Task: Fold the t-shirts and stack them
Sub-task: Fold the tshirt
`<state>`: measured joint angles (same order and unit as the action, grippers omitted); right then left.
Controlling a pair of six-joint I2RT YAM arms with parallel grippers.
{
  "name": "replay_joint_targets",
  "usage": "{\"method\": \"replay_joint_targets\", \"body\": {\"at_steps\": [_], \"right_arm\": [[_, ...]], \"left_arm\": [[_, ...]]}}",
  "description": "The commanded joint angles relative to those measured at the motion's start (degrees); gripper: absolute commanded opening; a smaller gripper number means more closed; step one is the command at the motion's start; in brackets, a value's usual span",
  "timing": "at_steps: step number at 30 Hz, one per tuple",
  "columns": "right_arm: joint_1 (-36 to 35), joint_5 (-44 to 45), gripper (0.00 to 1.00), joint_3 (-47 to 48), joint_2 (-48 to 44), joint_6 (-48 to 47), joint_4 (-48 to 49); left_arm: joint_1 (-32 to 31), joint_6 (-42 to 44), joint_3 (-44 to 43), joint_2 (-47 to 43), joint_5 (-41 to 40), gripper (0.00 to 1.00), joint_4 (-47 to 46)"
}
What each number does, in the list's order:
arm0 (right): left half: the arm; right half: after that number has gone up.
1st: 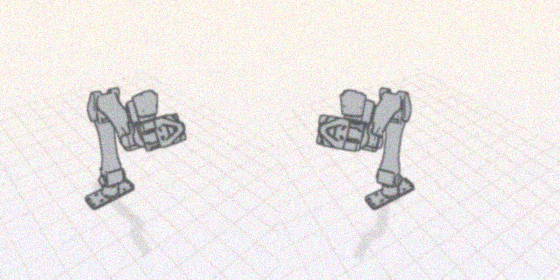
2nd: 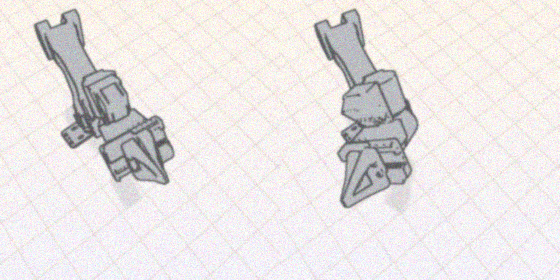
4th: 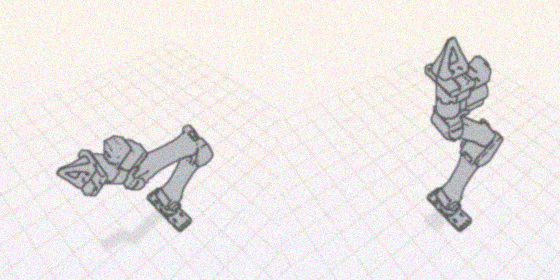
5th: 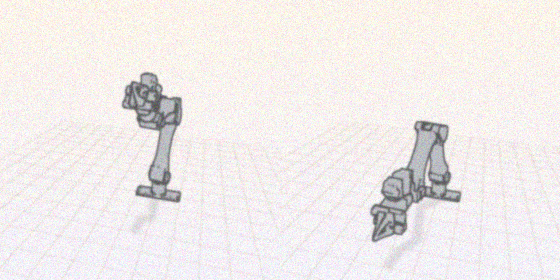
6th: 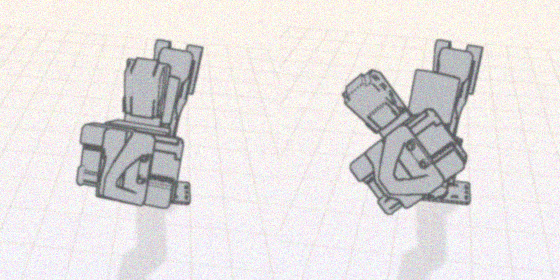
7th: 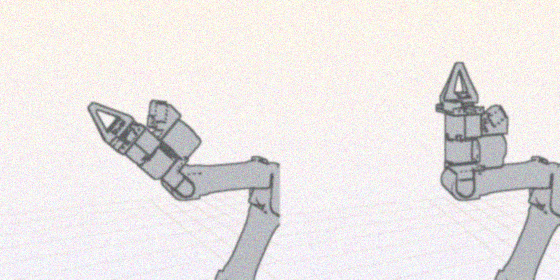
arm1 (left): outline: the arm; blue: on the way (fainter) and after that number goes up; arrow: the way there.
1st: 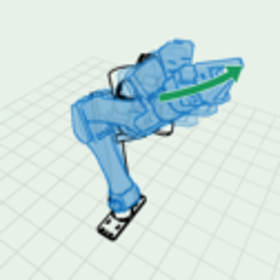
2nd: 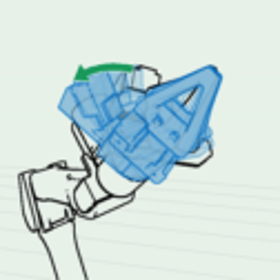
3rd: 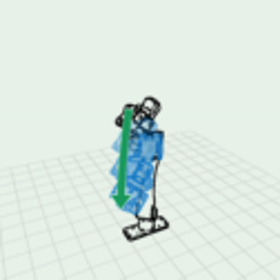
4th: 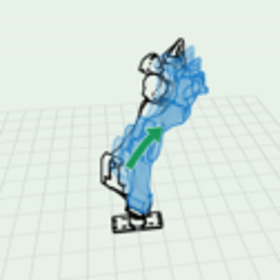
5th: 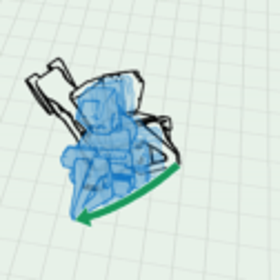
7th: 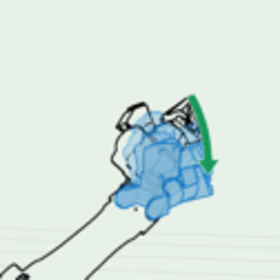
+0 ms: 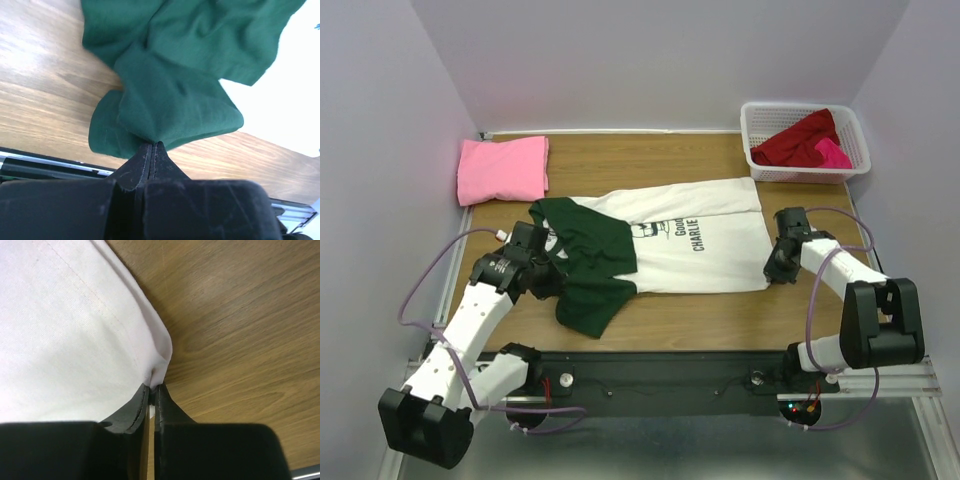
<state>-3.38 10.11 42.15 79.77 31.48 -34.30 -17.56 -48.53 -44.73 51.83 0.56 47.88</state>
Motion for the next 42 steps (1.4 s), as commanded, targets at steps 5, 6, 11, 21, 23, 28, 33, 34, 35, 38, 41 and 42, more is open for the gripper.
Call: {"method": "replay_joint_targets", "body": {"at_steps": [5, 6, 11, 21, 23, 28, 33, 34, 35, 38, 41, 42], "right_arm": [[0.4, 1.9, 0.01, 6.1, -1.6, -2.0, -3.6], [0.4, 1.8, 0.01, 7.4, -1.5, -2.2, -4.0], [0.4, 1.1, 0.01, 12.4, 1.4, -3.8, -5.0], [0.3, -0.6, 0.01, 21.8, 11.6, -6.4, -5.5], [0.3, -0.5, 0.01, 23.3, 13.0, -7.1, -5.6], [0.4, 0.0, 0.01, 28.5, 17.3, -8.3, -5.8], [0.4, 0.5, 0.03, 31.1, 20.2, -8.5, -6.0], [0.4, 0.4, 0.03, 31.3, 20.5, -8.5, -6.0], [0.4, 0.6, 0.03, 31.8, 21.1, -8.4, -6.0], [0.4, 1.3, 0.04, 32.7, 22.1, -8.2, -6.0], [0.4, 2.5, 0.07, 33.3, 23.1, -7.8, -6.0], [0.4, 2.5, 0.07, 33.5, 23.4, -7.7, -5.9]], "left_arm": [[-0.1, 0.1, -11.7, -0.8, -7.0, 0.00, 6.4], [-0.1, 0.5, -13.5, -0.4, -7.4, 0.00, 7.0], [-0.1, 2.1, -17.1, 1.7, -8.8, 0.00, 7.8], [0.2, 9.8, -21.8, 12.9, -10.5, 0.00, 1.8], [0.2, 11.9, -23.1, 15.1, -11.8, 0.00, 1.1], [0.8, 16.3, -25.7, 21.1, -14.4, 0.00, -0.9], [1.0, 18.6, -25.9, 25.5, -15.5, 0.00, -3.0], [1.1, 19.0, -25.9, 25.9, -15.6, 0.00, -3.3], [1.1, 19.4, -26.0, 26.5, -16.3, 0.00, -3.8], [1.3, 20.4, -26.6, 28.1, -16.8, 0.00, -5.1], [1.4, 22.0, -28.5, 30.9, -17.5, 0.00, -6.1], [1.4, 22.3, -28.5, 31.6, -17.7, 0.00, -6.2]]}}
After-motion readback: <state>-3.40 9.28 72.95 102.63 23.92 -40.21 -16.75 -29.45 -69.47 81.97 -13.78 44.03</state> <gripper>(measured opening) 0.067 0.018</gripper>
